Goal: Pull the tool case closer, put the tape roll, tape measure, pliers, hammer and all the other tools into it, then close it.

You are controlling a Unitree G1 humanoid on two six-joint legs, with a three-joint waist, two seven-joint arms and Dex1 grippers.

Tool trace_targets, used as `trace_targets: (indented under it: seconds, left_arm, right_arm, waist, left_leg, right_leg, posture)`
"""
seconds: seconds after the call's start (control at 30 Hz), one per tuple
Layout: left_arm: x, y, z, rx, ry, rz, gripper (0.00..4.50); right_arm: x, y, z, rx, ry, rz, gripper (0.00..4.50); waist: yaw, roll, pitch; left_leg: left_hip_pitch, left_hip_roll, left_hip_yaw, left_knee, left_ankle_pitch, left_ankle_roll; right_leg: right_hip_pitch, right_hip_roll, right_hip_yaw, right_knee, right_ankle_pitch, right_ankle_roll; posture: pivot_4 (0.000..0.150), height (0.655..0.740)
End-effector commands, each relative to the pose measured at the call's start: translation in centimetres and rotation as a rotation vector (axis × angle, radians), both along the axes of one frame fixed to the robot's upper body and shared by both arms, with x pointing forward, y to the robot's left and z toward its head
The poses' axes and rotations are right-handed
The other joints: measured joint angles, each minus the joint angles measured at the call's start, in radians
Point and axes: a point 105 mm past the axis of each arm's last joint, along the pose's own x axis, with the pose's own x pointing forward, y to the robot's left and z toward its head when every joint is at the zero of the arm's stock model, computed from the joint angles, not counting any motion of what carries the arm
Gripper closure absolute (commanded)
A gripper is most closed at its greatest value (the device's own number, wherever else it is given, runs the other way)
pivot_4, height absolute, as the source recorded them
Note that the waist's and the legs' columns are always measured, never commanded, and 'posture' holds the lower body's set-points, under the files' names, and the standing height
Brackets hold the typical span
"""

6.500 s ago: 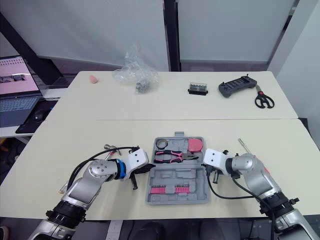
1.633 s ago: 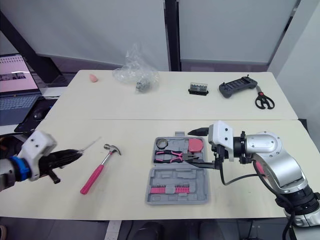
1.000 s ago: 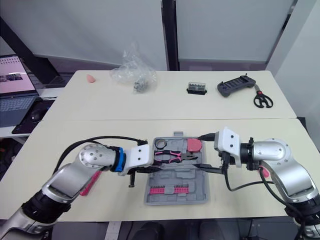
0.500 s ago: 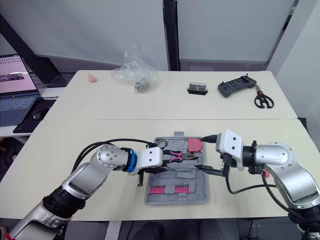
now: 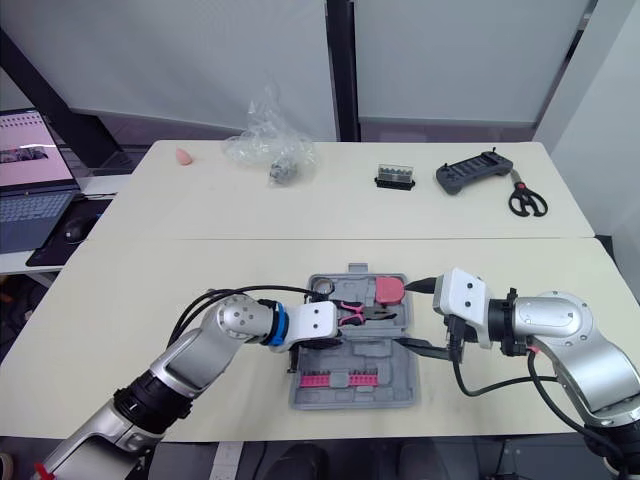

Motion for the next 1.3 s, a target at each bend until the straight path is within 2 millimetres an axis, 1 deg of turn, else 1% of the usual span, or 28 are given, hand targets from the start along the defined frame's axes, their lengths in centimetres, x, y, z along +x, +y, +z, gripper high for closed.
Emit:
trace_targets:
  seconds: [0.03, 0.5, 0.63, 0.8, 1.03, 1.3]
  left_arm:
    - [0.2, -0.4, 0.5, -0.002, -0.036, -0.030, 4.31]
    - [-0.5, -0.5, 0.3, -0.009, -0.023, -0.060, 4.31]
    - [-0.6, -1.2, 0.9, -0.041, -0.029, -0.067, 4.31]
    - [-0.6, -1.2, 1.2, -0.041, -0.040, -0.068, 4.31]
    - [-0.8, -0.7, 0.7, -0.026, -0.029, -0.059, 4.31]
    - [-0.4, -0.5, 0.3, -0.019, -0.054, -0.039, 4.31]
  right_arm:
    - [-0.1, 0.0, 1.1, -0.011, -0.052, 0.008, 0.00]
    - [-0.2, 0.0, 1.0, -0.001, -0.048, 0.003, 0.00]
    - [-0.1, -0.1, 0.9, -0.003, -0.049, 0.003, 0.00]
    - [-0.1, -0.2, 0.7, -0.006, -0.049, 0.005, 0.00]
    - [0.0, -0.1, 0.7, -0.012, -0.054, 0.010, 0.00]
    - [0.1, -0.1, 0.7, -0.012, -0.055, 0.007, 0.00]
  waist:
    - [0.000, 0.000, 0.000]
    - [0.000, 0.000, 0.000]
    - [0.001, 0.000, 0.000]
    - [0.000, 0.000, 0.000]
    - [0.000, 0.000, 0.000]
    - [0.001, 0.000, 0.000]
  left_leg:
    - [0.000, 0.000, 0.000, 0.000, 0.000, 0.000]
    - [0.000, 0.000, 0.000, 0.000, 0.000, 0.000]
    - [0.000, 0.000, 0.000, 0.000, 0.000, 0.000]
    - [0.000, 0.000, 0.000, 0.000, 0.000, 0.000]
    - [0.000, 0.000, 0.000, 0.000, 0.000, 0.000]
    - [0.000, 0.000, 0.000, 0.000, 0.000, 0.000]
  right_leg:
    - [0.000, 0.000, 0.000, 0.000, 0.000, 0.000]
    - [0.000, 0.000, 0.000, 0.000, 0.000, 0.000]
    - [0.000, 0.000, 0.000, 0.000, 0.000, 0.000]
    - [0.000, 0.000, 0.000, 0.000, 0.000, 0.000]
    - [0.000, 0.000, 0.000, 0.000, 0.000, 0.000]
    - [0.000, 0.000, 0.000, 0.000, 0.000, 0.000]
  posture:
    - [0.150, 0.7400]
    - [0.150, 0.7400]
    - [0.150, 0.7400]
    - [0.150, 0.7400]
    - [0.150, 0.7400]
    - [0.150, 0.7400]
